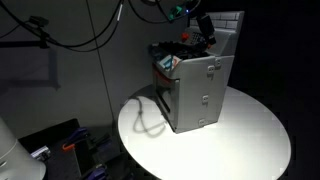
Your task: Press the orange button on the stove
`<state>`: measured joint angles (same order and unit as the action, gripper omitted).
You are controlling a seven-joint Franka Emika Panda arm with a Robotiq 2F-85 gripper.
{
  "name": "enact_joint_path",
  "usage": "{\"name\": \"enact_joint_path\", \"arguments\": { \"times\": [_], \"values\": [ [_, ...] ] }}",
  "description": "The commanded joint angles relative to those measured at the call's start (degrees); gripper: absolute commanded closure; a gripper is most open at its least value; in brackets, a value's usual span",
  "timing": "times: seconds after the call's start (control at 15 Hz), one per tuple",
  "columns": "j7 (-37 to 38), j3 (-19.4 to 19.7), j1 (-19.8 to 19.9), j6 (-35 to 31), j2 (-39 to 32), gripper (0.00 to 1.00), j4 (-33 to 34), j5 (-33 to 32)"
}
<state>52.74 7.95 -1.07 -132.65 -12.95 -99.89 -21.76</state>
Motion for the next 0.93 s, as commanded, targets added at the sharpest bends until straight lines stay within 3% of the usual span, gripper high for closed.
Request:
{"name": "enact_joint_path", "arguments": {
  "times": [0.0, 0.87],
  "values": [
    [1.4, 0.4, -0.4, 1.2, 0.5, 0.00, 0.8, -1.2],
    [1.1, 0.3, -0.3, 0.6, -0.1, 0.00, 1.6, -0.9]
  ]
}}
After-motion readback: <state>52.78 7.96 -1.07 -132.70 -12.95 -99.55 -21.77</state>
